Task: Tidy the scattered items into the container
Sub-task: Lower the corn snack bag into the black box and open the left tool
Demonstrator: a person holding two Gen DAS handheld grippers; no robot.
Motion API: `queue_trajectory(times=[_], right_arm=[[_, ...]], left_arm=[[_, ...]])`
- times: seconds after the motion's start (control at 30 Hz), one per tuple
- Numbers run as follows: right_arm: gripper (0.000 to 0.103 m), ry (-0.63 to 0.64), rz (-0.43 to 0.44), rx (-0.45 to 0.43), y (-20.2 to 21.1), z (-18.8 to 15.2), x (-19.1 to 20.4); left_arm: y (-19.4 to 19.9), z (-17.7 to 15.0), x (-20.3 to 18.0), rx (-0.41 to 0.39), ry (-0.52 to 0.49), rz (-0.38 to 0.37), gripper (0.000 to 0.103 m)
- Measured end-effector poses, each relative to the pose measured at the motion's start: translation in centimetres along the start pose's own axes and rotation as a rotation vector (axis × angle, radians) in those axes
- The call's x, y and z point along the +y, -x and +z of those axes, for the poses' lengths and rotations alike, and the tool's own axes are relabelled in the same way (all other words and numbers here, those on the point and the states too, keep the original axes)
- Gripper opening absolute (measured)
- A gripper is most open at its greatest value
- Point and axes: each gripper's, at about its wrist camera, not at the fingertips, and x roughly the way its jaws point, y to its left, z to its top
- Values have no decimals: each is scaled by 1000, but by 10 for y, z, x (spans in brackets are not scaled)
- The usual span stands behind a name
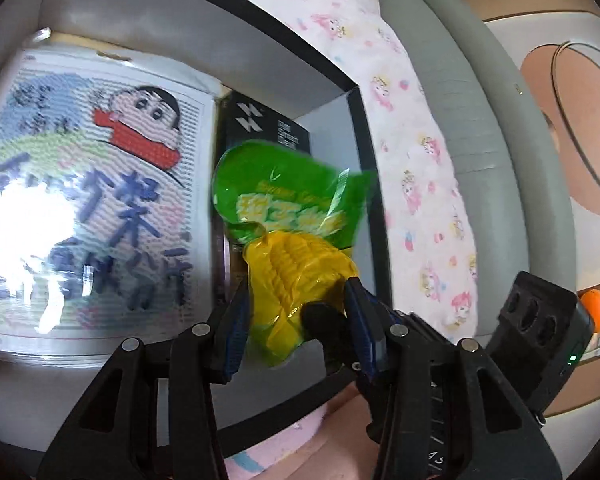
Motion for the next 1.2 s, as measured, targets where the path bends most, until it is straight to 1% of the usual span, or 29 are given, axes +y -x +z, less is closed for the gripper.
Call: queue_trajectory(times=[0.03, 0.13, 0.2, 0.3, 0.33, 0.4, 0.43, 0.5, 0.53, 0.6, 0.73, 0.8, 0.83, 0.93, 1.03, 1.1, 1.13, 1.2], right_arm=[[43, 5, 0, 0, -1, 0, 3], [43, -9, -8, -44, 7, -1, 2], [43, -19, -15, -75, 13, -1, 1], [42, -34, -24, -122, 21, -2, -1], [39, -31, -32, -130, 22, -1, 0], [38, -23, -49, -144, 25, -1, 0], [37, 1, -40, -151, 27, -2, 4], [36, 48, -23, -150, 26, -3, 14], [34, 60, -19, -139, 23, -3, 17], [33, 66, -15, -114, 18, -3, 18], [33, 12, -40, -105, 18, -3, 5], [33, -3, -36, -99, 16, -2, 3], [33, 0, -35, -94, 16, -2, 4], [33, 30, -40, -73, 11, -3, 10], [33, 45, -55, -61, 9, -5, 12], [33, 27, -44, -63, 10, -4, 9], [33, 26, -50, -67, 10, -3, 9], [33, 26, -65, -74, 10, -2, 8]], left_arm=[[4, 0, 0, -10, -8, 16, 45], [20, -1, 1, -45, -14, 19, 44], [29, -2, -2, -67, -39, 85, 44], [34, -2, 0, -90, -41, 144, 44], [34, 0, 1, -97, -30, 142, 43], [35, 3, 3, -114, -18, 141, 42], [33, 4, 0, -116, -35, 156, 36], [30, 6, -5, -118, -69, 188, 30], [27, 7, -7, -107, -84, 209, 27], [18, 5, -8, -65, -102, 227, 26], [7, -3, -4, 33, -133, 305, 24], [7, -4, 1, 56, -132, 315, 24], [11, -3, 3, 45, -125, 292, 24], [29, 4, 6, -7, -91, 184, 24], [33, 9, 5, 4, -82, 78, 24], [31, 8, 1, 27, -103, 41, 24], [30, 8, 0, 37, -112, 38, 24], [22, 7, -1, 58, -123, 75, 24]])
